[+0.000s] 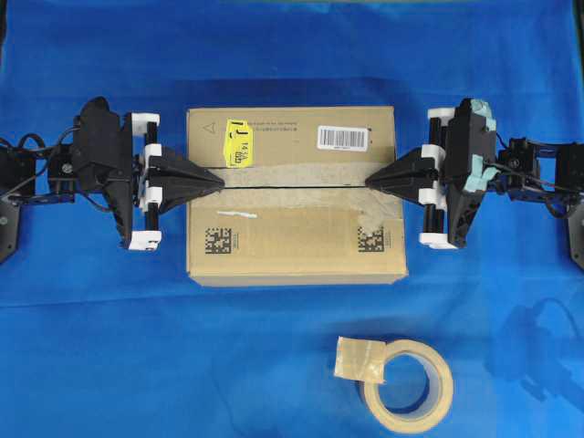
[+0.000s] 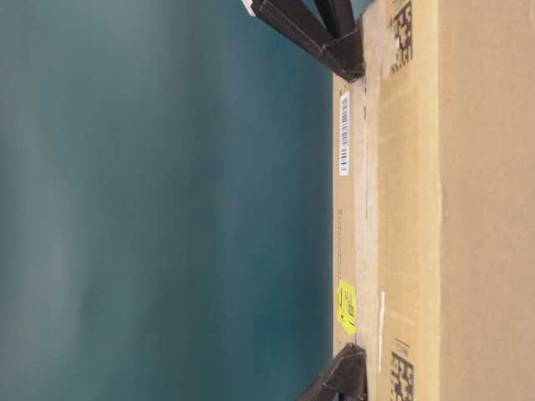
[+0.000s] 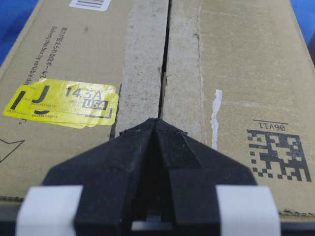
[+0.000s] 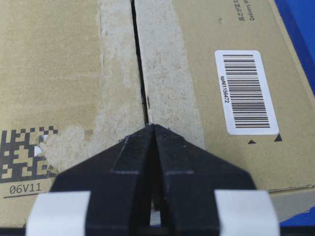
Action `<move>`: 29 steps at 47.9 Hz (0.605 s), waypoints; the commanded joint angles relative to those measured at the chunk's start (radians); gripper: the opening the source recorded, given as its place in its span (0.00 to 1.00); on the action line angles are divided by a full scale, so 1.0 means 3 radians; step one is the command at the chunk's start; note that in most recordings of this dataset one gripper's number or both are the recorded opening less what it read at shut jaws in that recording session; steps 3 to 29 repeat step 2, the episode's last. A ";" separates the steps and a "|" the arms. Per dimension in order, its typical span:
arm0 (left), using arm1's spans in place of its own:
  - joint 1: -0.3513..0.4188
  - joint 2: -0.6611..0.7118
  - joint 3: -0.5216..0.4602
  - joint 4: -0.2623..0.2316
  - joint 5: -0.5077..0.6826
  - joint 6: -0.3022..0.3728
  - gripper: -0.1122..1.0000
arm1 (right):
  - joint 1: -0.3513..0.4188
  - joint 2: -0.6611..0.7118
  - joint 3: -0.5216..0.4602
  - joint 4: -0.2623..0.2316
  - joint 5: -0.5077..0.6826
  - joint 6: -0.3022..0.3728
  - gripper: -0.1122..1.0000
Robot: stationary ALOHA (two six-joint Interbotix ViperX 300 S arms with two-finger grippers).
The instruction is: Close the cardboard box.
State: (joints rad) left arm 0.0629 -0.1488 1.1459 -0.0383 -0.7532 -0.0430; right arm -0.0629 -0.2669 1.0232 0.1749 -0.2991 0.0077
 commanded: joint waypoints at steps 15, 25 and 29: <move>0.0020 -0.0015 -0.0036 -0.0010 -0.0020 0.0005 0.10 | -0.0005 -0.0046 -0.0031 0.0005 -0.0015 0.0005 0.10; 0.0020 -0.0015 -0.0036 -0.0010 -0.0020 0.0005 0.10 | -0.0005 -0.0046 -0.0031 0.0005 -0.0015 0.0005 0.10; 0.0020 -0.0015 -0.0036 -0.0010 -0.0020 0.0005 0.10 | -0.0005 -0.0046 -0.0031 0.0005 -0.0015 0.0005 0.10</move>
